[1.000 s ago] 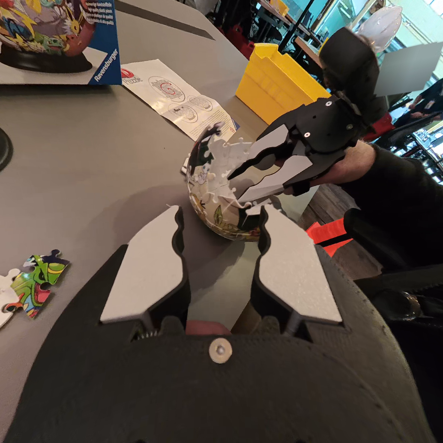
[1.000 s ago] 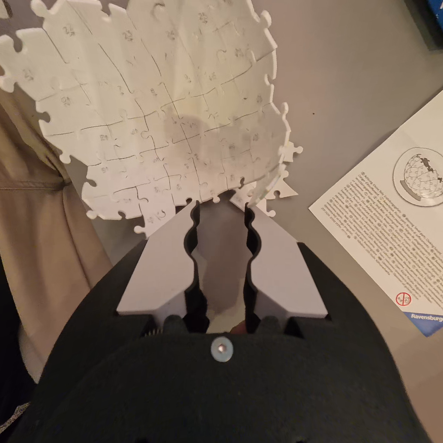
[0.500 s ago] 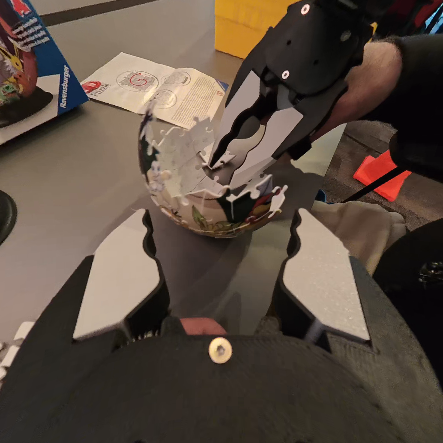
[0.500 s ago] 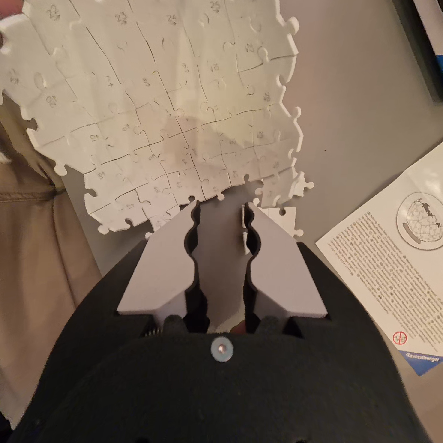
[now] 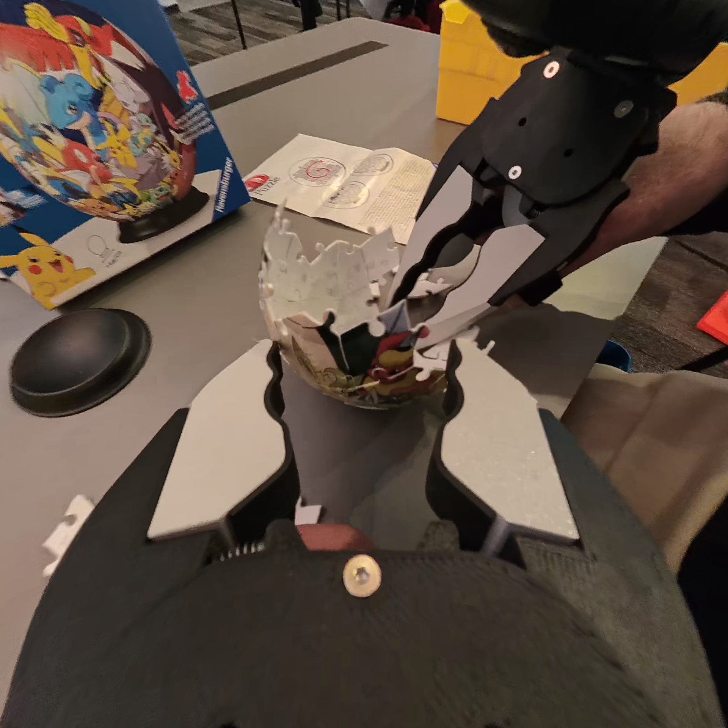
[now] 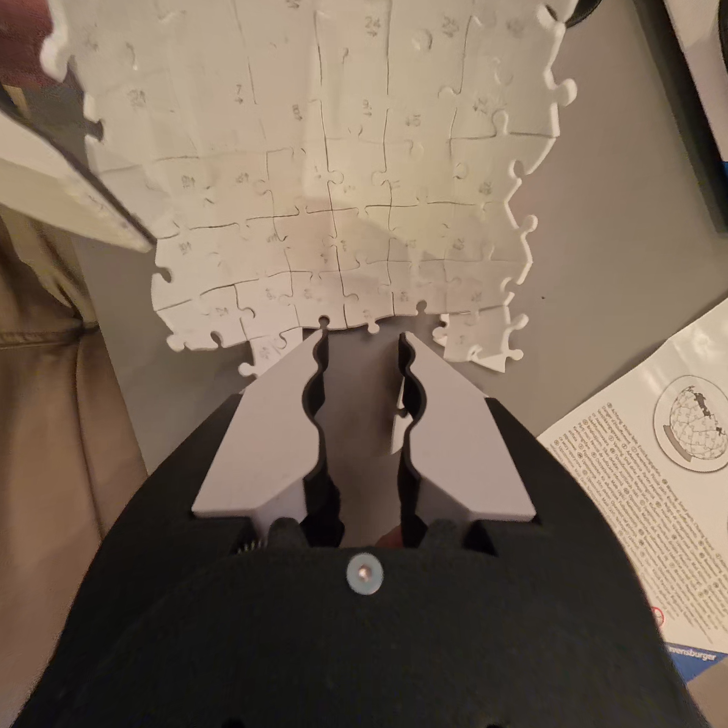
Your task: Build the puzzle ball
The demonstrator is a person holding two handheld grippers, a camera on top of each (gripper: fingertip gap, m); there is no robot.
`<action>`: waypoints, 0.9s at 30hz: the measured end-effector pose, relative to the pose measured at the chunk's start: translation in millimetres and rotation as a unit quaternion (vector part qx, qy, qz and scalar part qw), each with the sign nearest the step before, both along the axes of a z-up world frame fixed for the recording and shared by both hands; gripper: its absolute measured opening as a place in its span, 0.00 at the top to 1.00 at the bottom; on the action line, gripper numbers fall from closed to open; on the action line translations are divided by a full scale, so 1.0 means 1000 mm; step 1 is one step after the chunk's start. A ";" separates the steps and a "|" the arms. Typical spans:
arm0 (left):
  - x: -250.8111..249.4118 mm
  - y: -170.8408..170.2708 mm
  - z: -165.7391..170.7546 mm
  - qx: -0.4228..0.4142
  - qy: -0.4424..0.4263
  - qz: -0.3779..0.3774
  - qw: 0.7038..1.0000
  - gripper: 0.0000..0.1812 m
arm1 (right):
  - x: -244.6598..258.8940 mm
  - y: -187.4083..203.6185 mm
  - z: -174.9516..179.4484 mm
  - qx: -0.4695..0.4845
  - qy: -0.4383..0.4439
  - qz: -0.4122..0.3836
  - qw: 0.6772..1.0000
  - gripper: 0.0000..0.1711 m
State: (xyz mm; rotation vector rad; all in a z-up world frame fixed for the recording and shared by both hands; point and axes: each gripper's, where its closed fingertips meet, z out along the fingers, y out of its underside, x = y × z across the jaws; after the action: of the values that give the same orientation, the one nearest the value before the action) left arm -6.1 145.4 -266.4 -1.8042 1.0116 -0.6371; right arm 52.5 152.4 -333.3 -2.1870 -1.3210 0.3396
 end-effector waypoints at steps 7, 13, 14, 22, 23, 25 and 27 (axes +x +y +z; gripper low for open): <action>-0.005 -0.027 0.051 0.189 0.022 0.035 0.981 0.66 | -0.003 -0.001 0.000 0.000 0.005 0.003 1.000 0.82; 0.044 -0.076 0.016 0.167 0.131 -0.081 0.974 0.76 | -0.006 -0.002 0.000 0.000 0.005 0.004 1.000 0.83; 0.046 -0.073 0.008 0.146 0.143 -0.077 0.976 0.76 | -0.006 -0.002 0.000 -0.001 0.005 0.003 1.000 0.83; 0.047 -0.060 -0.052 0.023 0.259 -0.071 0.963 0.75 | -0.006 -0.004 0.000 0.001 0.004 0.002 1.000 0.83; 0.045 -0.060 -0.055 0.020 0.271 -0.070 0.960 0.75 | -0.006 -0.004 0.000 0.002 0.004 0.003 1.000 0.83; 0.046 -0.062 -0.059 0.020 0.281 -0.078 0.956 0.74 | -0.006 -0.004 0.000 0.001 0.006 0.004 1.000 0.83; 0.046 -0.062 -0.062 0.023 0.291 -0.083 0.953 0.73 | -0.005 -0.004 0.000 0.002 0.007 0.004 1.000 0.83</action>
State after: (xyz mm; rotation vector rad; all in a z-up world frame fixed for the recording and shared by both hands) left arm 40.0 83.4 -328.0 -1.9209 1.5670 -0.1635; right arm 47.2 148.2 -333.6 -2.1725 -1.3224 0.3559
